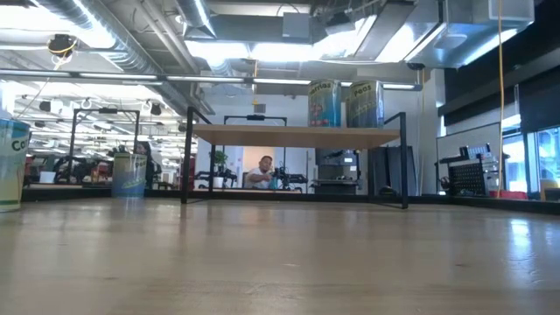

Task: Pick and place cans onto a shelf
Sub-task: Put the canned carrots on the shelf

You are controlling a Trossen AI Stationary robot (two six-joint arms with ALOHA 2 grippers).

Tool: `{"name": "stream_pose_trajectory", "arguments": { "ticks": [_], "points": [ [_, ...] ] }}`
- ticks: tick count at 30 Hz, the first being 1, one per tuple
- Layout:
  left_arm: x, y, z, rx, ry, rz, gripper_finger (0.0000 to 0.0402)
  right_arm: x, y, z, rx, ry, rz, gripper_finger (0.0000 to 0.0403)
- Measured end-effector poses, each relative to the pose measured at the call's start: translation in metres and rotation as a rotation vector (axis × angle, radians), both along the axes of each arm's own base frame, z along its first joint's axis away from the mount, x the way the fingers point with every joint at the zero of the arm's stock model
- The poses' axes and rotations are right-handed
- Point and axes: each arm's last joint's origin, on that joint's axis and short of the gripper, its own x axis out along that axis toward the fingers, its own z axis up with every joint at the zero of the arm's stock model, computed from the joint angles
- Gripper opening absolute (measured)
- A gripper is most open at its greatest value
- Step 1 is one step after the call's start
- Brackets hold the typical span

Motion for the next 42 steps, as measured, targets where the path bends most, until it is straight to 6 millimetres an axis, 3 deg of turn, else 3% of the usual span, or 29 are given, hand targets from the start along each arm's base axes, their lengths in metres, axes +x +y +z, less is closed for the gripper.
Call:
{"name": "stream_pose_trajectory", "arguments": {
  "ticks": [11, 22, 42],
  "points": [
    [0.008, 0.027, -0.061, 0.143, 0.188, 0.166, 0.0089, -0.006, 0.001, 0.006, 0.090, -0.029, -0.098, 0.0005],
    [-0.003, 0.050, -0.113, 0.246, 0.391, 0.235, 0.0085, -0.005, 0.001, 0.007, 0.145, -0.056, -0.197, 0.0005],
    [0.001, 0.048, -0.121, 0.190, 0.356, 0.240, 0.0085, -0.005, 0.000, 0.007, 0.164, -0.060, -0.245, 0.0005]
  ]
}}
